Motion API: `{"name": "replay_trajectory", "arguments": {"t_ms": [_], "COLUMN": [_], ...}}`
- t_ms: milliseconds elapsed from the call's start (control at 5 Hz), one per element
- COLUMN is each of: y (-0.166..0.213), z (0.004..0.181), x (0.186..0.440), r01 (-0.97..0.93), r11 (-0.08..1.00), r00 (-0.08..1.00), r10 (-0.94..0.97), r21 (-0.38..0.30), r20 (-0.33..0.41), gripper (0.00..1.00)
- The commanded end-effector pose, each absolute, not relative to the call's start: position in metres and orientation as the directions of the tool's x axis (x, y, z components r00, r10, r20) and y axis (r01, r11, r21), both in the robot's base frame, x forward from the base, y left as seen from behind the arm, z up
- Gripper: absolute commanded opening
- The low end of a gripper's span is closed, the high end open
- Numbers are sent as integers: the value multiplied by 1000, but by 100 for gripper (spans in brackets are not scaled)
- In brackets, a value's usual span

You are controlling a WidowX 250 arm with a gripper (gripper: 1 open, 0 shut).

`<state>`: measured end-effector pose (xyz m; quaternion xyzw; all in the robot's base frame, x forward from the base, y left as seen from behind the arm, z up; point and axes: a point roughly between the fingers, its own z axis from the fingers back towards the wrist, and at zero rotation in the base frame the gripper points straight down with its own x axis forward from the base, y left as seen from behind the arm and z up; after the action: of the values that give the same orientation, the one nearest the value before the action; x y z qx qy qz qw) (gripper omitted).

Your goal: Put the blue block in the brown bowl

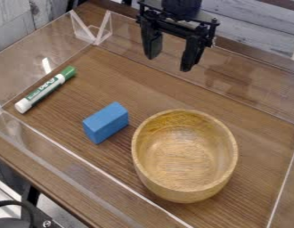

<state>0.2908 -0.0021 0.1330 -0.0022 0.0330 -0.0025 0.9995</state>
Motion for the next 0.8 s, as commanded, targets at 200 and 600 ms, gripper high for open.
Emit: {"name": "replay_trajectory", "arguments": {"t_ms": [200,600], "y": [11,31], "z": [123,119], "x": [269,244], "r01": [11,18], "r11": [1000,1000], "r00": [997,999], "r10": [-11,-18], "r21": [0,6], "r20": [-71,-46], "gripper": [100,100]}}
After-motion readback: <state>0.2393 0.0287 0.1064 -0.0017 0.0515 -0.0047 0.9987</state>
